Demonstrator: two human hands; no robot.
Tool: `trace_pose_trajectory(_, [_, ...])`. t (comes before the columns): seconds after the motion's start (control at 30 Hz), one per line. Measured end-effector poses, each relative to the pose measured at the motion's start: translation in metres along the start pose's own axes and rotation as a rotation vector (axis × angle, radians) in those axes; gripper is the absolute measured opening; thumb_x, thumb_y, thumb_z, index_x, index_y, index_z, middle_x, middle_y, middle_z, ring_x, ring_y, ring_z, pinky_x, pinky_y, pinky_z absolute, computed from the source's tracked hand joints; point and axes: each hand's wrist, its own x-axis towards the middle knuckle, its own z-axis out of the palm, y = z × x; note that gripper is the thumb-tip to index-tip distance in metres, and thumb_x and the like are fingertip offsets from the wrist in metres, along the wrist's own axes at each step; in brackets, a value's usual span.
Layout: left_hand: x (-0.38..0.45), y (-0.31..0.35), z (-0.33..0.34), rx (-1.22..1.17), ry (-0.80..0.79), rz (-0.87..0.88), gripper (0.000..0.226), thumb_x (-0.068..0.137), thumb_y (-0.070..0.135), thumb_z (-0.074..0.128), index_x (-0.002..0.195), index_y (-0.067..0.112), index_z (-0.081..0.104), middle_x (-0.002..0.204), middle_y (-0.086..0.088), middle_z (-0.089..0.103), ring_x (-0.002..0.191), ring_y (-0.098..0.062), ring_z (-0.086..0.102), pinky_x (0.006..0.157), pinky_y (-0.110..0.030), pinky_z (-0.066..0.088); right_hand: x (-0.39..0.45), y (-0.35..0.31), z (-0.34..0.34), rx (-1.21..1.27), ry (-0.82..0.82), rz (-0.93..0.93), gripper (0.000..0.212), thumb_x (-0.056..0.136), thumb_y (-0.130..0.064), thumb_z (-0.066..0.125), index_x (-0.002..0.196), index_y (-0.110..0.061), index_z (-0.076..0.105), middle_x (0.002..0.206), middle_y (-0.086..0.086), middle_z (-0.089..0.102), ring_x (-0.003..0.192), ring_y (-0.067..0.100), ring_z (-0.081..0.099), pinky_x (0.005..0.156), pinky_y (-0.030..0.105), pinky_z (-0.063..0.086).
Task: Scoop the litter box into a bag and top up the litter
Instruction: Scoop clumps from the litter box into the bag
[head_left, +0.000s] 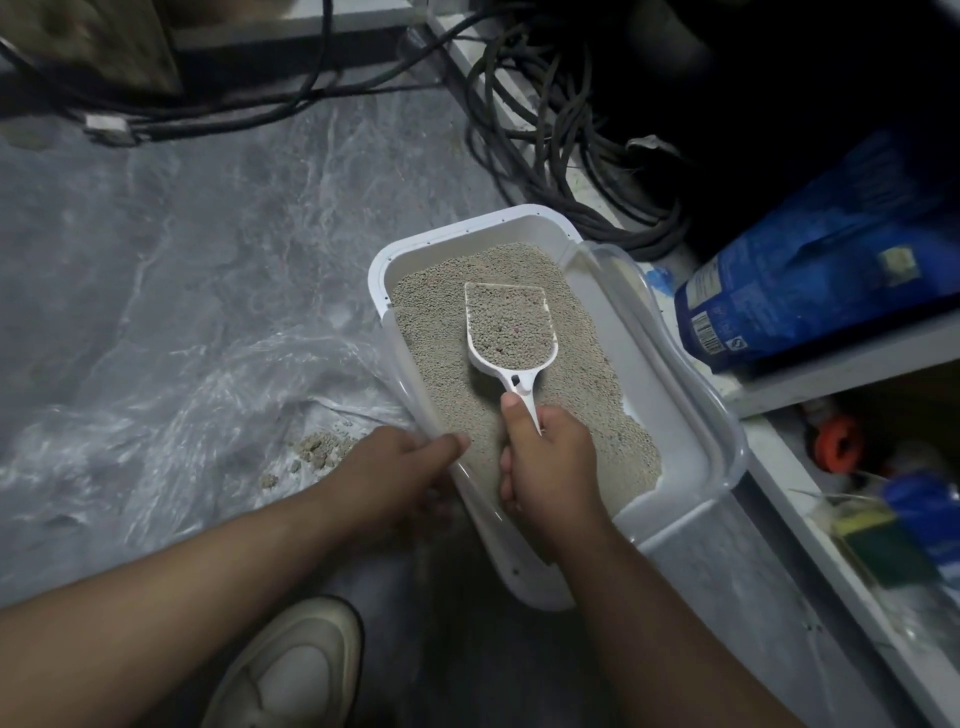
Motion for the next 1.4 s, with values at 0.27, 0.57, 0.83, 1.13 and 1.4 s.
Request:
trace_pose_trajectory(0.27, [-0.006, 0.002, 0.002, -0.017, 0.004, 0.004, 0.056, 0.096, 0.05, 0.065, 0.093, -0.006, 0.072, 0.083, -0.025, 0.076, 0.062, -0.029, 0.072, 0.056, -0.03, 0.053, -0.016, 0.01, -0.003, 0.03, 0.096, 0.036, 0.041, 0.092, -0.052, 0.056, 0.072, -0.016, 0.059, 0.057, 0.007, 0.064, 0.042, 0.024, 0.059, 0.047, 0.03, 0.044])
trace_pose_trajectory(0.57, [-0.01, 0.002, 0.002, 0.005, 0.002, 0.02, 0.058, 0.094, 0.053, 0.064, 0.097, -0.004, 0.073, 0.085, -0.023, 0.077, 0.079, -0.042, 0.076, 0.065, -0.039, 0.056, -0.021, 0.013, 0.002, -0.055, 0.119, 0.0, 0.039, 0.08, -0.068, 0.052, 0.077, -0.031, 0.063, 0.057, 0.003, 0.066, 0.054, 0.029, 0.065, 0.063, 0.055, 0.057])
trace_pose_trajectory(0.83, [-0.012, 0.004, 0.004, 0.007, 0.013, 0.006, 0.059, 0.095, 0.054, 0.063, 0.098, -0.005, 0.071, 0.086, -0.021, 0.077, 0.075, -0.036, 0.077, 0.061, -0.035, 0.054, -0.021, 0.013, 0.001, -0.083, 0.157, 0.026, 0.048, 0.083, -0.068, 0.051, 0.072, -0.023, 0.061, 0.059, 0.003, 0.066, 0.057, 0.031, 0.066, 0.065, 0.054, 0.057])
trace_pose_trajectory(1.13, [-0.011, 0.003, 0.004, -0.007, 0.023, 0.017, 0.059, 0.095, 0.052, 0.065, 0.098, -0.007, 0.071, 0.088, -0.022, 0.077, 0.072, -0.036, 0.076, 0.063, -0.04, 0.054, -0.023, 0.011, 0.002, -0.139, 0.161, 0.002, 0.053, 0.081, -0.071, 0.049, 0.071, -0.02, 0.061, 0.063, 0.003, 0.066, 0.061, 0.031, 0.066, 0.063, 0.05, 0.057])
trace_pose_trajectory(1.4, [-0.012, 0.004, 0.005, -0.005, 0.015, 0.01, 0.058, 0.095, 0.052, 0.064, 0.099, -0.006, 0.071, 0.092, -0.023, 0.076, 0.075, -0.036, 0.077, 0.06, -0.036, 0.054, -0.024, 0.009, -0.002, -0.132, 0.154, -0.003, 0.049, 0.086, -0.064, 0.051, 0.07, -0.019, 0.06, 0.061, 0.002, 0.066, 0.057, 0.028, 0.066, 0.063, 0.049, 0.057])
